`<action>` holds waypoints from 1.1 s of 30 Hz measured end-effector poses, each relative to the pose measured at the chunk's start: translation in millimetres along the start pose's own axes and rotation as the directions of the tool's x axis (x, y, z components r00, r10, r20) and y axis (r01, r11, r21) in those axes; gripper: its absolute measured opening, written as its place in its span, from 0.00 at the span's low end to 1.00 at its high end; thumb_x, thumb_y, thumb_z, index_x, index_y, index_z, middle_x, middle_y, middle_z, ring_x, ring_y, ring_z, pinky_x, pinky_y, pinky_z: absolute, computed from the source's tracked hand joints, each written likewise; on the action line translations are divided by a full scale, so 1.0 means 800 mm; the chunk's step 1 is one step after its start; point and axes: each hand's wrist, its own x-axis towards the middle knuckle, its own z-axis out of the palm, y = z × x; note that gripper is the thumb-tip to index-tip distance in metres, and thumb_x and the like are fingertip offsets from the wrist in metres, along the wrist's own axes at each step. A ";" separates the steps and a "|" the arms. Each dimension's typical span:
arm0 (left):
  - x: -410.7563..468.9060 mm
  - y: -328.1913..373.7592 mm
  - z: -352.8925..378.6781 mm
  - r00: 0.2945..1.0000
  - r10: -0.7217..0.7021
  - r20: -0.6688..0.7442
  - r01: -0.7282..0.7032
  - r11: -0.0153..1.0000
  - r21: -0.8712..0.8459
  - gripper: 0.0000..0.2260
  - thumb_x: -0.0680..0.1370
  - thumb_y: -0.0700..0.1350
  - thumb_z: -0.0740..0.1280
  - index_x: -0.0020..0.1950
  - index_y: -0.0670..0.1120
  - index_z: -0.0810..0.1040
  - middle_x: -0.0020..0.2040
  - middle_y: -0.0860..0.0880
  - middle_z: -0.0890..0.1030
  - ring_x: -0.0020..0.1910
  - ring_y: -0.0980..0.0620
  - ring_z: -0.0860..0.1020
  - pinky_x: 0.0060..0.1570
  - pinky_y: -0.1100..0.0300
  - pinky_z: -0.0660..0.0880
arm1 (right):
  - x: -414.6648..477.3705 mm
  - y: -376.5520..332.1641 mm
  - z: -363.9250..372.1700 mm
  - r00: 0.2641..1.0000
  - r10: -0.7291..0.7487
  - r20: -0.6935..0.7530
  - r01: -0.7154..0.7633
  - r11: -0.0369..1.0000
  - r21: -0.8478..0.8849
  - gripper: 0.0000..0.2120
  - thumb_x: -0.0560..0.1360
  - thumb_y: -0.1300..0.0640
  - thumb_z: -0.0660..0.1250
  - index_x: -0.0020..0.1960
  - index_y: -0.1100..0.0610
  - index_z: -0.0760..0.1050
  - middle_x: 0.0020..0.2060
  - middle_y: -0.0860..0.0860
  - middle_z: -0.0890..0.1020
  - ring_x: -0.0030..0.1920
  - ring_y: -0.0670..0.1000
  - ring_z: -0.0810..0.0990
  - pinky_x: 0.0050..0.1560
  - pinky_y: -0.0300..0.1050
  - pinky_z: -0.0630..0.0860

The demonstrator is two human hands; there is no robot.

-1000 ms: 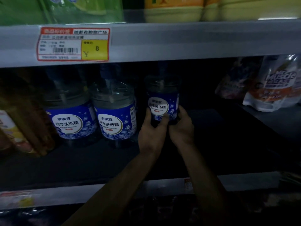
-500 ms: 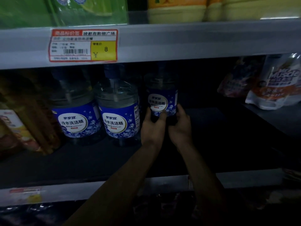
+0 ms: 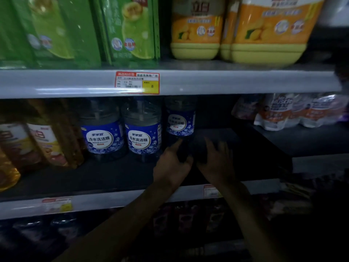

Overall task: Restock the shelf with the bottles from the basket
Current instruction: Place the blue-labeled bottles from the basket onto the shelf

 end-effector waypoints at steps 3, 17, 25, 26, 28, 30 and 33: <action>-0.026 -0.002 -0.021 0.998 0.031 0.050 -0.036 0.994 0.105 0.31 0.74 0.62 0.65 0.77 0.63 0.65 0.71 0.54 0.77 0.68 0.49 0.77 0.64 0.46 0.78 | -0.028 -0.009 -0.020 0.999 -0.047 -0.019 0.045 0.993 -0.113 0.43 0.75 0.36 0.66 0.82 0.47 0.50 0.82 0.61 0.47 0.81 0.63 0.41 0.79 0.64 0.43; -0.190 0.010 -0.206 0.965 0.184 0.188 -0.263 0.664 0.700 0.40 0.75 0.66 0.58 0.84 0.62 0.46 0.85 0.48 0.49 0.83 0.42 0.51 0.79 0.38 0.57 | -0.225 -0.134 -0.089 0.976 -0.153 -0.155 0.152 0.988 -0.019 0.52 0.71 0.32 0.69 0.83 0.47 0.44 0.80 0.62 0.55 0.80 0.66 0.50 0.77 0.69 0.52; -0.261 -0.015 -0.327 0.965 0.150 0.216 -0.262 0.495 0.829 0.44 0.73 0.70 0.60 0.82 0.63 0.40 0.85 0.47 0.41 0.84 0.41 0.48 0.78 0.35 0.56 | -0.270 -0.220 -0.043 0.936 -0.347 -0.053 0.350 0.935 0.052 0.49 0.70 0.26 0.55 0.83 0.48 0.46 0.81 0.58 0.57 0.80 0.63 0.54 0.77 0.66 0.55; -0.267 -0.018 -0.341 0.968 0.125 0.217 -0.250 0.482 0.840 0.45 0.73 0.70 0.60 0.82 0.63 0.38 0.85 0.47 0.40 0.84 0.41 0.47 0.78 0.35 0.56 | -0.271 -0.228 -0.037 0.930 -0.367 -0.030 0.368 0.929 0.041 0.49 0.69 0.26 0.55 0.83 0.46 0.44 0.81 0.58 0.55 0.81 0.62 0.50 0.79 0.65 0.52; -0.278 -0.022 -0.365 0.974 0.086 0.211 -0.226 0.476 0.850 0.46 0.73 0.70 0.61 0.82 0.64 0.36 0.85 0.47 0.39 0.84 0.42 0.44 0.78 0.35 0.55 | -0.272 -0.247 -0.029 0.912 -0.409 0.012 0.408 0.912 0.050 0.50 0.70 0.26 0.58 0.83 0.44 0.39 0.82 0.57 0.49 0.82 0.61 0.43 0.80 0.62 0.45; -0.289 -0.028 -0.386 0.976 0.071 0.206 -0.215 0.453 0.865 0.46 0.74 0.71 0.62 0.82 0.63 0.35 0.85 0.48 0.38 0.84 0.43 0.43 0.79 0.36 0.54 | -0.273 -0.270 -0.024 0.885 -0.456 0.094 0.452 0.890 0.065 0.51 0.73 0.27 0.61 0.81 0.42 0.34 0.82 0.56 0.42 0.81 0.60 0.37 0.79 0.60 0.40; -0.308 -0.045 -0.412 0.985 0.064 0.158 -0.170 0.456 0.874 0.46 0.75 0.71 0.61 0.82 0.64 0.35 0.85 0.48 0.38 0.84 0.43 0.44 0.78 0.35 0.55 | -0.278 -0.315 -0.022 0.833 -0.527 0.166 0.515 0.850 0.115 0.52 0.74 0.29 0.64 0.80 0.41 0.30 0.82 0.54 0.37 0.81 0.60 0.36 0.79 0.60 0.41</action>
